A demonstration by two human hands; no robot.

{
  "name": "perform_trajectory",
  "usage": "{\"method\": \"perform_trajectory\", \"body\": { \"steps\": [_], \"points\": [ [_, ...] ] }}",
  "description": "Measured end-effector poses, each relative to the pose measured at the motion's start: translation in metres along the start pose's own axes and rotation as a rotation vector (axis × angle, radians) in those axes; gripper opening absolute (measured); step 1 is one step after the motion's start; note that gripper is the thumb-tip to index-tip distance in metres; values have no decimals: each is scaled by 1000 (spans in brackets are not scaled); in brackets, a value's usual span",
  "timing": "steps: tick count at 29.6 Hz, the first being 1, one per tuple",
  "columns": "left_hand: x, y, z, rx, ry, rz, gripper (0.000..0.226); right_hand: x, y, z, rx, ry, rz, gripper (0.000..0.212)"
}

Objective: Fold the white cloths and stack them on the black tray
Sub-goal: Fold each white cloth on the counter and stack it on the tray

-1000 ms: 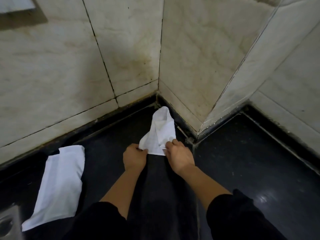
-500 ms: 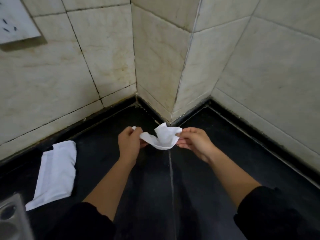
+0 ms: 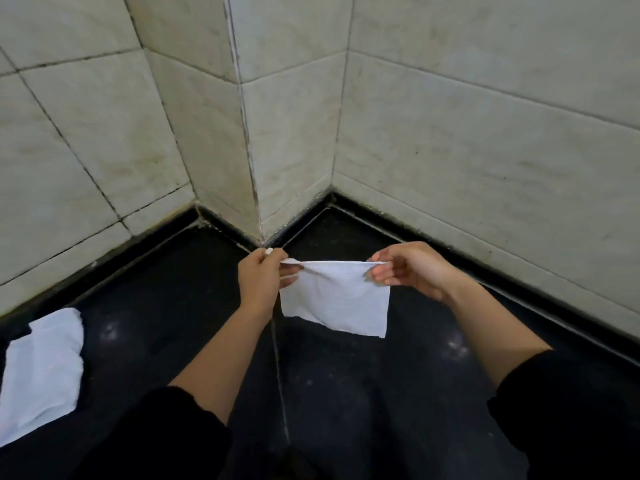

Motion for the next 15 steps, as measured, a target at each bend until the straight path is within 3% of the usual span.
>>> {"method": "perform_trajectory", "body": {
  "steps": [8, 13, 15],
  "points": [
    [-53, -15, -1, -66, 106, 235, 25, 68, -35, -16, 61, -40, -124, 21],
    [-48, -29, 40, -116, 441, 260, 26, 79, -51, -65, -112, -36, -37, 25],
    [-44, -37, 65, -99, 547, 248, 23, 74, -58, -95, -225, -39, 52, 41]
  ]
}}
Point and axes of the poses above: each hand's wrist, its own y-axis towards the middle knuckle, its own x-axis out of the back of the hand, z = x × y, the point moved 8 cm from there along y, towards the middle knuckle, and after that the axes turned 6 degrees about z, right-handed, at the moved point
